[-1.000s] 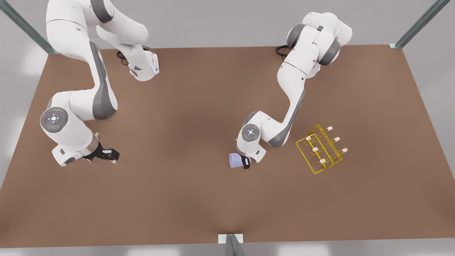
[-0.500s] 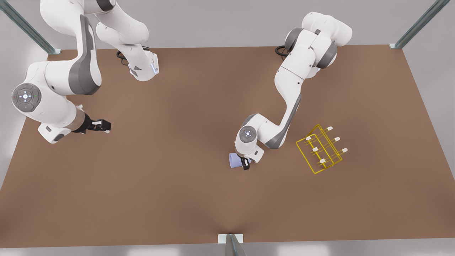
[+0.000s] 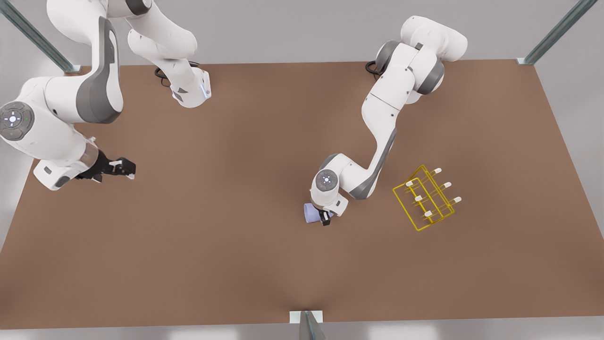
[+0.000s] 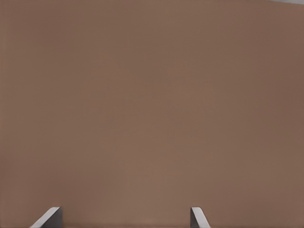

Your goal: Place the cup on the cup holder

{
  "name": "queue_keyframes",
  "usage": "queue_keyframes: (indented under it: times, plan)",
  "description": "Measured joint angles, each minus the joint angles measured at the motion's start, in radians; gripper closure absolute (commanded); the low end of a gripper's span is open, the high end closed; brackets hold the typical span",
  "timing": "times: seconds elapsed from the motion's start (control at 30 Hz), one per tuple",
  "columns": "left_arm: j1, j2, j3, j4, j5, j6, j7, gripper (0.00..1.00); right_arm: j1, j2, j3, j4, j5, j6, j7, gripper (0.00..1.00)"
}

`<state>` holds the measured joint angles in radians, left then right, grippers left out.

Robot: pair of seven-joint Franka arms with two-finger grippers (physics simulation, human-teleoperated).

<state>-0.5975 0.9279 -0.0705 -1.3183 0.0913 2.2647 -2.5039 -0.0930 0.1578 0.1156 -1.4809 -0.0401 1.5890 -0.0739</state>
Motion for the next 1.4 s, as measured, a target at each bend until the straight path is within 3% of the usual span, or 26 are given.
queue_keyframes:
  times: [0.17, 0.2, 0.23, 0.27, 0.67, 0.83, 1.0, 1.1, 1.4]
  plan:
    - [-0.002, 0.009, 0.000, 0.000, 0.000, 0.003, -0.007, 0.00, -0.014, 0.001, 0.000, -0.001, 0.001, -0.001, -0.017, 0.00]
    - [-0.002, 0.010, 0.000, 0.000, 0.000, 0.003, -0.008, 0.12, -0.013, 0.001, 0.000, -0.001, 0.000, -0.002, -0.020, 0.00]
    - [-0.002, 0.010, 0.000, 0.000, -0.002, 0.003, -0.008, 0.32, -0.012, 0.001, 0.001, -0.002, 0.000, -0.003, -0.023, 0.00]
    - [-0.002, 0.010, 0.000, 0.000, -0.004, 0.003, -0.007, 0.33, -0.011, 0.003, 0.000, -0.003, 0.000, -0.004, -0.026, 0.00]
    - [-0.092, -0.089, -0.005, 0.039, 0.062, -0.153, 0.003, 0.29, -0.008, 0.004, 0.001, -0.010, -0.005, -0.016, -0.047, 0.00]
    - [-0.168, -0.089, -0.002, 0.067, 0.305, -0.362, 0.002, 0.29, -0.011, 0.004, 0.001, -0.010, -0.005, -0.017, -0.053, 0.00]
    - [-0.188, -0.084, 0.002, 0.069, 0.623, -0.734, 0.025, 0.28, -0.011, 0.007, 0.001, -0.010, -0.005, -0.017, -0.058, 0.00]
    - [-0.185, -0.059, 0.058, 0.056, 0.779, -0.916, 0.046, 0.28, -0.019, 0.006, -0.001, -0.006, -0.005, -0.016, -0.060, 0.00]
    - [-0.142, -0.052, 0.140, 0.030, 1.049, -1.158, 0.101, 0.28, -0.018, 0.024, 0.000, -0.009, -0.001, -0.007, -0.064, 0.00]
